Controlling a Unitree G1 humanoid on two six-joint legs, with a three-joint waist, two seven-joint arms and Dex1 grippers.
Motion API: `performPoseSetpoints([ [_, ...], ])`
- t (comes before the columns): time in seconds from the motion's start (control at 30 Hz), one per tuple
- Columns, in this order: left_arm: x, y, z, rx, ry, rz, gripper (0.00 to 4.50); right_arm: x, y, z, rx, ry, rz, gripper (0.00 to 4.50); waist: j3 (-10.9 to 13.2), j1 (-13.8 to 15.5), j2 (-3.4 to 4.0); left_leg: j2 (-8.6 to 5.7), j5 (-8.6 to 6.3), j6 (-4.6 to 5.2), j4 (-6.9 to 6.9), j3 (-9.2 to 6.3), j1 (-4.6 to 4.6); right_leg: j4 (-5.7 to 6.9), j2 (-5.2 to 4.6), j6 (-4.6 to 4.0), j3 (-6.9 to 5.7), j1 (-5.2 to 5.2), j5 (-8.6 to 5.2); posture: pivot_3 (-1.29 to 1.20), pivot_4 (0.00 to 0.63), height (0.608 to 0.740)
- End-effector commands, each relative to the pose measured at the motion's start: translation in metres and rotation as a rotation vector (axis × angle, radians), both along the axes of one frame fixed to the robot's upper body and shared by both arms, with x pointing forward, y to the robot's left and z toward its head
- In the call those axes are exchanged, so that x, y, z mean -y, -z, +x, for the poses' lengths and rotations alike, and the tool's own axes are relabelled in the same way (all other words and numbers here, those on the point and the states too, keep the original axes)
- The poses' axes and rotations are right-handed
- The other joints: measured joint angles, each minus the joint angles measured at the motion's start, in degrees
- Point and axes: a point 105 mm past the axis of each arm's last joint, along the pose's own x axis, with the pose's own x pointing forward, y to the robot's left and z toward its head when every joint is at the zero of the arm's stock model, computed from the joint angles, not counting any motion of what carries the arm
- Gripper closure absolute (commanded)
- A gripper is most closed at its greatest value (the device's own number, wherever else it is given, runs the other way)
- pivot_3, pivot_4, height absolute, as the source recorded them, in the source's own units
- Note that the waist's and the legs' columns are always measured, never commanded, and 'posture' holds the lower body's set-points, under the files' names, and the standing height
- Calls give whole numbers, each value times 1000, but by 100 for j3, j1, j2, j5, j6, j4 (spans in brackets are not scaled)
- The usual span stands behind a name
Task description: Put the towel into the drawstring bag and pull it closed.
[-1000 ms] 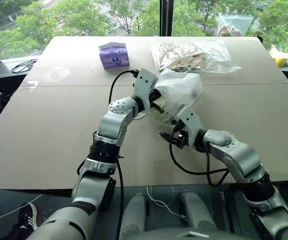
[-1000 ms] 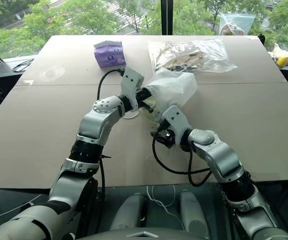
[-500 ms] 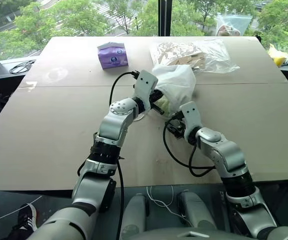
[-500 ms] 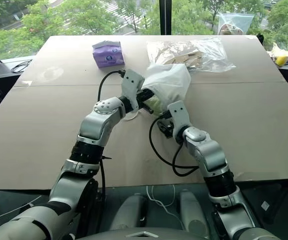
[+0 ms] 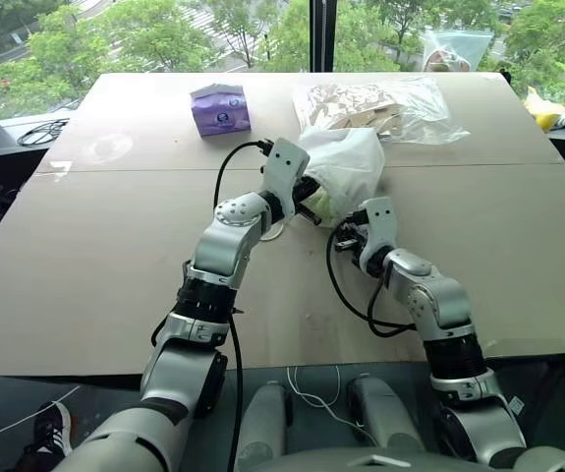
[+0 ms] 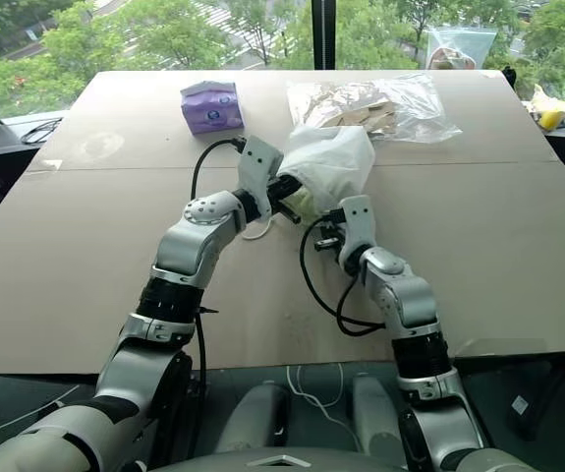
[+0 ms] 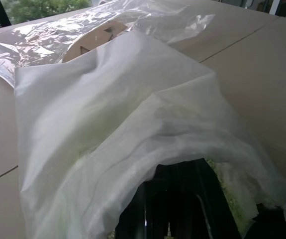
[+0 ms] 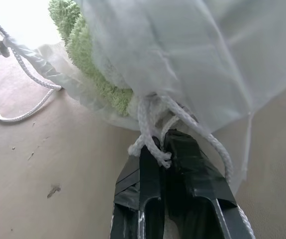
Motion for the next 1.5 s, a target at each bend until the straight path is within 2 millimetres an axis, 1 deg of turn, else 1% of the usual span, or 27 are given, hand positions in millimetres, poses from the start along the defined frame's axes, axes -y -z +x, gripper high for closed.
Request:
performPoseSetpoints([
  [0.03, 1, -14, -3, 55, 6, -12, 4500, -5, 8, -13, 6, -97, 3, 4380, 0, 2, 0, 0, 0, 0, 0, 0, 0, 0, 0, 1, 0, 0, -1, 0, 150, 740],
  [0.17, 1, -12, -3, 51, 6, -10, 4500, -5, 7, -22, 35, -170, 36, 4380, 0, -1, 0, 0, 0, 0, 0, 0, -1, -1, 0, 4, 0, 0, -2, 0, 150, 740],
  [0.27, 1, -11, -3, 50, 7, -10, 4500, -4, 8, -23, 7, -174, 107, 4380, 0, -7, 0, 0, 0, 0, 0, 0, 0, -1, 1, 4, 0, 0, -3, 0, 150, 740],
  [0.37, 1, -11, -3, 51, 6, -10, 4500, -5, 10, -26, -14, -197, 128, 4380, 0, -4, 0, 0, 0, 0, 0, -1, 1, 1, 1, 4, 0, 0, -3, 0, 150, 740],
  [0.4, 1, -12, -3, 51, 5, -10, 4500, -4, 12, -25, -19, -185, 120, 3764, 0, -4, 0, 0, 0, 0, 0, -1, 1, 0, 1, 4, 0, 0, -3, 0, 150, 740],
  [0.5, 0, -11, -3, 51, 3, -8, 4500, -6, 14, -25, -33, -184, 130, 2678, 0, -8, 0, 0, 0, 0, 0, -1, 1, 0, 1, 4, 0, 0, -3, 0, 150, 740],
  [0.53, 0, -11, -3, 51, 2, -7, 4500, -7, 14, -26, -36, -189, 137, 2175, 0, -8, 0, 0, 0, 0, 0, -1, 2, 1, 1, 4, 0, 0, -3, 0, 150, 740],
  [0.57, 0, -11, -3, 50, 2, -7, 4500, -8, 14, -27, -43, -193, 149, 1780, 0, -8, 0, 0, 0, 0, 0, 0, 3, 2, 1, 5, 0, 0, -3, 0, 150, 740],
  [0.67, 0, -10, -3, 49, 2, -5, 4500, -9, 15, -29, -83, -190, 193, 1780, 0, -5, -1, 0, 0, 0, 2, 0, 9, 2, 1, 6, 0, 6, -3, 0, 150, 740],
  [0.8, 1, -10, -3, 50, 2, -5, 4500, -8, 9, -25, -122, -151, 301, 1780, 0, -7, -1, 1, 0, 0, 0, -1, 10, 2, 1, 5, 0, 8, -4, 0, 150, 740],
  [0.9, 1, -9, -3, 50, 0, -5, 4500, -3, 15, -20, -158, -104, 301, 1780, 0, -7, -1, 1, 0, 0, 0, -1, 9, 1, 2, 5, 0, 7, -3, 0, 150, 740],
  [0.93, 1, -9, -3, 50, 0, -5, 4500, -2, 17, -19, -162, -96, 298, 2303, 0, -7, -1, 1, 0, 0, 0, 0, 10, 1, 2, 5, 0, 7, -3, 0, 150, 740],
  [0.97, 1, -9, -3, 51, 0, -5, 4500, -1, 17, -19, -164, -91, 297, 2532, 0, -5, -1, 1, 0, 0, 0, 0, 11, 2, 1, 6, 0, 8, -3, 0, 150, 740],
  [1.07, 1, -9, -3, 51, -1, -5, 4500, 0, 16, -19, -144, -94, 293, 4049, -4, -8, -5, 1, 0, 0, 0, 0, 18, 2, 2, 6, 0, 13, -4, 0, 150, 740],
  [1.1, 1, -9, -3, 51, -2, -5, 4500, -1, 12, -20, -115, -107, 289, 4329, -4, -7, -6, 1, 0, 0, 0, 0, 23, 1, 2, 6, 0, 19, -4, 0, 150, 740],
  [1.2, 0, -7, -4, 49, -2, -1, 4500, -11, -9, -36, 2, -261, 314, 4329, -4, 5, -6, 1, 0, 0, -1, 4, 60, -11, 0, -1, 1, 63, -9, 0, 150, 740],
  [1.3, 0, -6, -4, 48, -1, 2, 4500, -16, -33, -54, 106, -399, 373, 4329, -2, 6, -6, 1, -1, 0, -6, 3, 61, -17, 0, -12, 1, 66, -16, 0, 150, 740],
  [1.37, 1, -6, -4, 47, 0, 4, 4500, -17, -43, -66, 143, -482, 400, 4329, -1, -9, -6, 1, -1, 0, -13, 2, 58, -20, 0, 5, 1, 63, -6, 0, 150, 740],
  [1.43, 1, -5, -5, 47, 2, 7, 4500, -17, -53, -82, 165, -587, 444, 4329, 0, -15, -6, 1, -1, 0, -21, 2, 60, -22, 1, 6, 1, 61, -6, 0, 150, 740],
  [1.5, 2, -5, -5, 48, 4, 9, 4500, -16, -59, -93, 166, -661, 479, 4329, 0, -9, -6, 1, -1, 0, -23, 0, 60, -23, 1, 5, 0, 61, -7, 0, 150, 740],
])
